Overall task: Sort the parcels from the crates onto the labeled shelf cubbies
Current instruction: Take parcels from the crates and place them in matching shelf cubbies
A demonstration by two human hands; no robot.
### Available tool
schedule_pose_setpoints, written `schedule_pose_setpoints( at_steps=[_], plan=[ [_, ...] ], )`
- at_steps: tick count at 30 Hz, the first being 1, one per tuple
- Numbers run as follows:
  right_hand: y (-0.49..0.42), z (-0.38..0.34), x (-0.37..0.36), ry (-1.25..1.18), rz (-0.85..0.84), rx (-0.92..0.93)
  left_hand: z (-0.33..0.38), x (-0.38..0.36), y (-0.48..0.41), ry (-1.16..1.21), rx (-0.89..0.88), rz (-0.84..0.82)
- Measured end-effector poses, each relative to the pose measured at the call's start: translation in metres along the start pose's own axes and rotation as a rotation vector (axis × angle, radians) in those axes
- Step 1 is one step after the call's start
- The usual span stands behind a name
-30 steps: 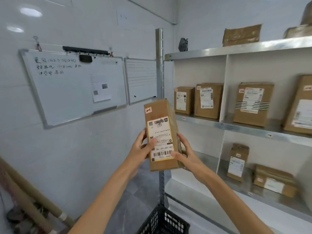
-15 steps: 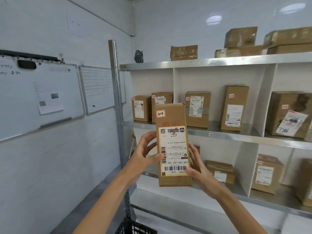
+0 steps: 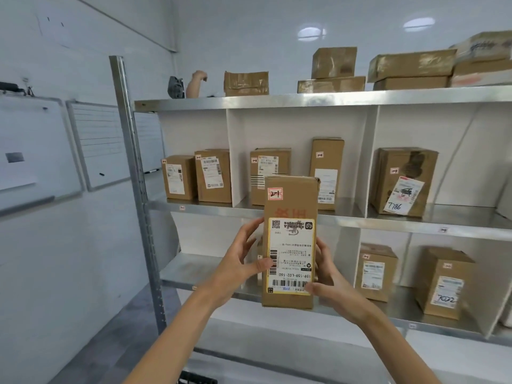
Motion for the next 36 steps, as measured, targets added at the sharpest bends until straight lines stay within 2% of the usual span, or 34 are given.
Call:
schedule_pose_setpoints(
  at_steps=[9, 18, 27, 36],
  plan=[
    [0.014, 0.015, 0.053, 0.114, 0.087, -0.074, -0.042, -0.044, -0.020, 0.011, 0.082, 0.056],
    [-0.010, 0.038, 0.072, 0.127, 0.205, -0.094, -0.071, -0.033, -0.023, -0.073, 0.139, 0.221],
    [-0.058, 0.086, 0.015, 0.264, 0.196, -0.096, -0.107, 0.045, 0.012, -0.273, 0.206, 0.373],
    [-0.167, 0.138, -0.083, 0.250, 0.133, -0.151, -0.155, 0.193, 0.017, -0.442, 0.272, 0.403]
  ],
)
Point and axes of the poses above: each hand's wrist, its own y-axis away from the middle knuckle, its own x-axis out of the back of the hand, z = x × y, the point moved 10 cm from there along -y, towards the middle knuckle, and after that the axes turned 4 degrees about -x, right-handed, at the moved point
